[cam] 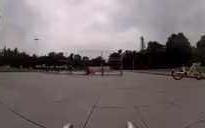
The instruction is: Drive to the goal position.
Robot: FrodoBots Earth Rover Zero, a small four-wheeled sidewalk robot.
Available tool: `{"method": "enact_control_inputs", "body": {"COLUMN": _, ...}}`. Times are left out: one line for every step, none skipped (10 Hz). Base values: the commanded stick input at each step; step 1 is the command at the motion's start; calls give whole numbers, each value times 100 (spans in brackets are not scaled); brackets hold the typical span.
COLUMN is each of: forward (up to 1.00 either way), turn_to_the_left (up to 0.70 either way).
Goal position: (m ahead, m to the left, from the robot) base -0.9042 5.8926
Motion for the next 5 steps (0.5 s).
{"method": "enact_control_inputs", "body": {"forward": 0, "turn_to_the_left": 70}}
{"method": "enact_control_inputs", "body": {"forward": 0, "turn_to_the_left": 70}}
{"method": "enact_control_inputs", "body": {"forward": 0, "turn_to_the_left": 70}}
{"method": "enact_control_inputs", "body": {"forward": 0, "turn_to_the_left": 70}}
{"method": "enact_control_inputs", "body": {"forward": 0, "turn_to_the_left": 70}}
